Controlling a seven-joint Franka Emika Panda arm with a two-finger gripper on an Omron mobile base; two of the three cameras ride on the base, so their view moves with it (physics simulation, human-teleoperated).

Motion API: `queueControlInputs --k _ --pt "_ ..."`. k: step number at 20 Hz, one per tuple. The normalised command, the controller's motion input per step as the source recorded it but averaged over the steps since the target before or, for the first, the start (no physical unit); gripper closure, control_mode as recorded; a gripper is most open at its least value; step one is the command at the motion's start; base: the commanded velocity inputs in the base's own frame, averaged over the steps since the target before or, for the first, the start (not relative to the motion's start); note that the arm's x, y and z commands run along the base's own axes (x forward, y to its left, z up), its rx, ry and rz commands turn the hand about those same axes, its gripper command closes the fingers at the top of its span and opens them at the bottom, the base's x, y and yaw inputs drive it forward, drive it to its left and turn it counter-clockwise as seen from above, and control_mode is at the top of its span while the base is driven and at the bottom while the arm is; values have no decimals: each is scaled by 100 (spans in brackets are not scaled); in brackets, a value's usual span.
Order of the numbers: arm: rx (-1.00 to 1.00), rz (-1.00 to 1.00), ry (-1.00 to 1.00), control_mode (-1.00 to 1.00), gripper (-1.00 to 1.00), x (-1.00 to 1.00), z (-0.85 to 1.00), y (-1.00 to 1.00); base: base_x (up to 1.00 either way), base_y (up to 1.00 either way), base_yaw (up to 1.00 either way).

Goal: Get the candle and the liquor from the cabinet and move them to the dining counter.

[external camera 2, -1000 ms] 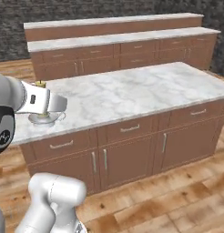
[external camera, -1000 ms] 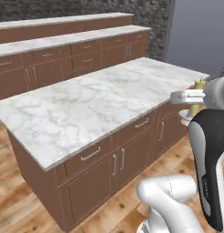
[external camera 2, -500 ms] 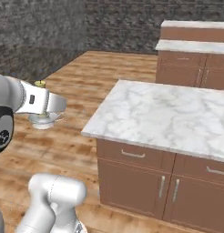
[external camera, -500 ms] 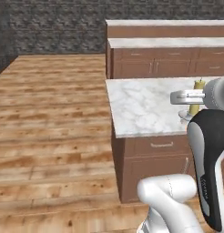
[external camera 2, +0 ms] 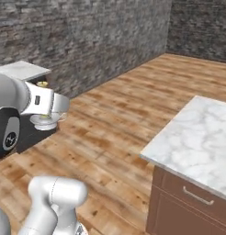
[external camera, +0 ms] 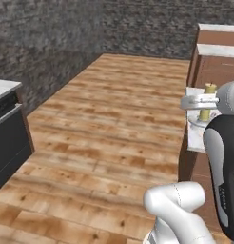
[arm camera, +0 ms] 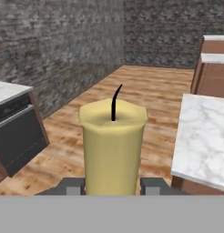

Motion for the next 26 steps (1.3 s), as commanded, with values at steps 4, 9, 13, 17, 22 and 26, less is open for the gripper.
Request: queueControlInputs --k 4,9,13,17,22,26 --pt "0 0 0 100 100 0 0 0 100 98 -4" --pt "0 0 0 100 100 0 0 0 100 100 -13" --pt "0 0 0 100 100 0 0 0 100 100 -40" --pt "0 0 0 100 100 0 0 0 100 100 -43" --pt "0 0 0 100 100 0 0 0 100 68 -33" --pt "0 0 0 100 100 0 0 0 100 9 -14"
